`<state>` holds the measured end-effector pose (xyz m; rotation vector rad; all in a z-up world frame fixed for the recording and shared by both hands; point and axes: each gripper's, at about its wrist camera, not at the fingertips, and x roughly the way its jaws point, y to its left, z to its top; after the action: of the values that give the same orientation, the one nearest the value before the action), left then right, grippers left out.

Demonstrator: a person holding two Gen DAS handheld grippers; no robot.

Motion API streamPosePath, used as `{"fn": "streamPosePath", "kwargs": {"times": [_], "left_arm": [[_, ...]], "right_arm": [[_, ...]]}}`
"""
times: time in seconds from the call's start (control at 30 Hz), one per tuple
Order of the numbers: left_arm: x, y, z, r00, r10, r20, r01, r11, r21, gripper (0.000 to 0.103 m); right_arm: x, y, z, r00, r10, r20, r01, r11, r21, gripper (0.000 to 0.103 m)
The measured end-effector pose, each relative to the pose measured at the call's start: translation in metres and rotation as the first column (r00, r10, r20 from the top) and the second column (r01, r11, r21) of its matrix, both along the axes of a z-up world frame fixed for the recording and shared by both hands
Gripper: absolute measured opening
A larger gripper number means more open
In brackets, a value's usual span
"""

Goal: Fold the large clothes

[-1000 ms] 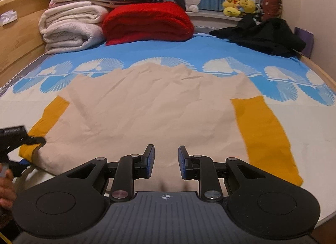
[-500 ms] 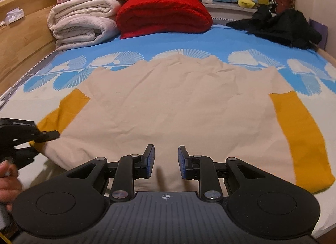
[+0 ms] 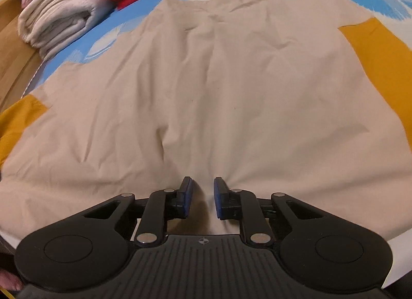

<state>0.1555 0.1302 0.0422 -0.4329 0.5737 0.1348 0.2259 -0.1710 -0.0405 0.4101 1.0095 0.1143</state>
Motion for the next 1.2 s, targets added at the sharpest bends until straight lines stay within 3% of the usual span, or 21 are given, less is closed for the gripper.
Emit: {"fn": "streamPosePath", "kwargs": {"times": [0.17,0.3,0.37,0.5,0.63,0.73,0.8,0.9,1.0,1.1,1.17,1.2], "left_arm": [[0.007,0.002,-0.003,0.999,0.035,-0.038,-0.035,0.999,-0.016,0.010],[0.007,-0.001,0.000,0.998,0.049,-0.047,-0.049,0.999,-0.004,0.010],[0.007,-0.008,0.004,0.998,0.045,-0.041,-0.044,0.999,0.013,0.010],[0.006,-0.030,0.016,1.000,0.018,-0.016,-0.017,0.998,0.054,0.010],[0.004,-0.072,0.037,0.997,-0.075,0.027,0.071,0.990,0.124,0.009],[0.004,-0.116,0.055,0.986,-0.161,0.050,0.150,0.973,0.176,0.008],[0.005,-0.151,0.068,0.974,-0.219,0.063,0.202,0.958,0.202,0.008],[0.003,-0.211,0.082,0.949,-0.305,0.074,0.279,0.928,0.246,0.008],[-0.003,-0.283,0.086,0.909,-0.410,0.077,0.372,0.879,0.297,0.008],[-0.010,-0.358,0.071,0.847,-0.531,0.028,0.491,0.800,0.345,0.008],[-0.008,-0.395,0.049,0.801,-0.597,-0.039,0.575,0.751,0.325,0.012],[-0.003,-0.408,0.035,0.766,-0.638,-0.079,0.632,0.724,0.275,0.025]], "right_arm": [[-0.011,0.002,0.010,0.999,0.024,0.043,-0.022,0.999,-0.042,0.017],[-0.033,-0.013,0.044,0.977,0.033,0.210,-0.019,0.997,-0.069,0.020],[-0.047,-0.031,0.071,0.943,0.054,0.328,-0.027,0.996,-0.086,0.024],[-0.072,-0.092,0.130,0.828,0.080,0.556,0.004,0.989,-0.149,0.036],[-0.092,-0.156,0.159,0.716,0.148,0.682,0.090,0.950,-0.300,0.037],[-0.109,-0.199,0.157,0.697,0.130,0.705,0.147,0.936,-0.319,0.037],[-0.116,-0.224,0.146,0.718,0.102,0.689,0.168,0.935,-0.314,0.037],[-0.133,-0.247,0.143,0.720,0.081,0.690,0.187,0.934,-0.305,0.036],[-0.148,-0.267,0.140,0.729,0.077,0.680,0.188,0.933,-0.307,0.036],[-0.160,-0.288,0.135,0.738,0.055,0.672,0.198,0.935,-0.294,0.036],[-0.164,-0.301,0.131,0.747,0.034,0.664,0.206,0.937,-0.281,0.037],[-0.164,-0.302,0.130,0.749,0.028,0.662,0.206,0.939,-0.273,0.037]]}}
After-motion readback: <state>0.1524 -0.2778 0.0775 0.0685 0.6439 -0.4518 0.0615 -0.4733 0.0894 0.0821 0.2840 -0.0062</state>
